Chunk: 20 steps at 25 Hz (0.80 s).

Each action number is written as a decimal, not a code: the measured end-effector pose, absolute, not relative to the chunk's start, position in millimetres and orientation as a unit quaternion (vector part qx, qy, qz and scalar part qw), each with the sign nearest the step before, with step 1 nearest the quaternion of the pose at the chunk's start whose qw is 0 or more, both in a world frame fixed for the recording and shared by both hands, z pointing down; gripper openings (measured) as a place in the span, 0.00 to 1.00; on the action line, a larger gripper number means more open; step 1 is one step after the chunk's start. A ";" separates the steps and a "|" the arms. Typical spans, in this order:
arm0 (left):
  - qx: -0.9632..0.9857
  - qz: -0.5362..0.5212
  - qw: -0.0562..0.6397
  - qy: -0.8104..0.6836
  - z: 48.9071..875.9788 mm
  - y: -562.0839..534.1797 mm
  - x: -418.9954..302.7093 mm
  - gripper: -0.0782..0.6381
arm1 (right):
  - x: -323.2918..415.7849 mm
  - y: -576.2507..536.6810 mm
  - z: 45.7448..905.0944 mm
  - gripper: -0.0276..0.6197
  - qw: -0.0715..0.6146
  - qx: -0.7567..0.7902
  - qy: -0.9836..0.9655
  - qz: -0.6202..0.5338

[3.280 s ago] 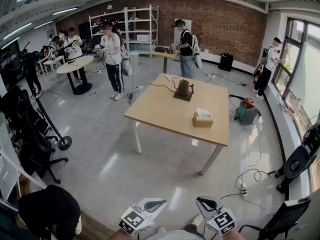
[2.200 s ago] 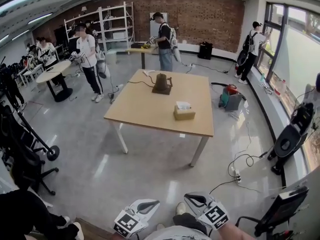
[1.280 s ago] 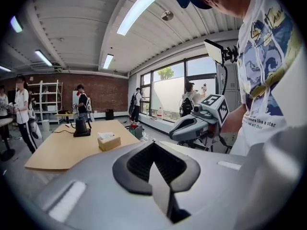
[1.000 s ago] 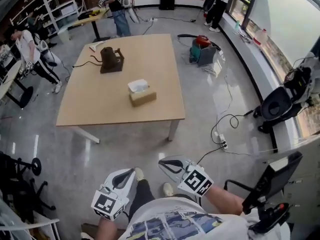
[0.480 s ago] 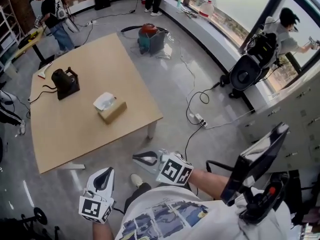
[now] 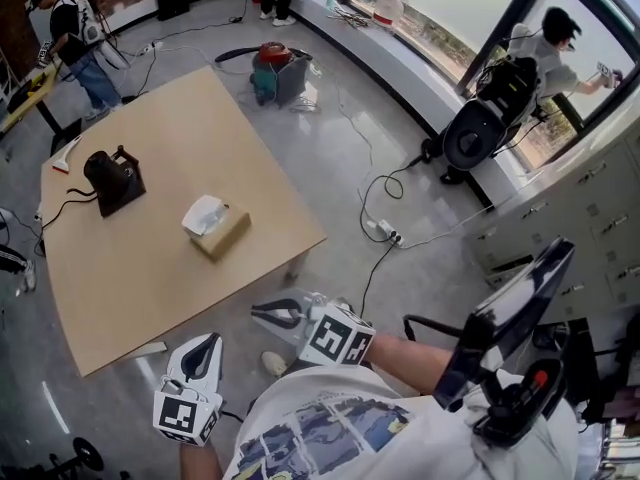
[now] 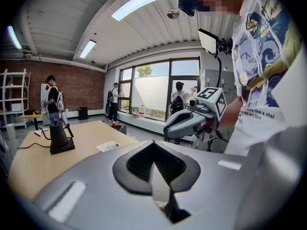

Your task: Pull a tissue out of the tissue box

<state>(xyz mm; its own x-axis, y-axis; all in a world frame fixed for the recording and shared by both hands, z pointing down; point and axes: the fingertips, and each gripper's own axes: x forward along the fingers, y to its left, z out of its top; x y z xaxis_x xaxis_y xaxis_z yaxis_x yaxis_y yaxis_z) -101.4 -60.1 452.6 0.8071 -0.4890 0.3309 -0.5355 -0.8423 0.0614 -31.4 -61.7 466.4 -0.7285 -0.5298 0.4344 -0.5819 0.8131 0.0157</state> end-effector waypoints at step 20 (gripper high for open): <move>0.907 0.140 0.097 -0.385 438.0 -205.1 -57.8 0.13 | 19.2 -281.5 534.0 0.30 0.256 0.138 -0.954 0.064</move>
<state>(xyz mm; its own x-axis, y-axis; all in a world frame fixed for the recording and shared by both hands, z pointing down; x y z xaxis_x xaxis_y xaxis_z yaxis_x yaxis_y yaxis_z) -57.8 -205.1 438.0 0.6646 -0.6713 0.3282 -0.7255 -0.6848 0.0685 19.2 -281.5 534.0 -0.8303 -0.2309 0.5072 -0.2969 0.9535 -0.0521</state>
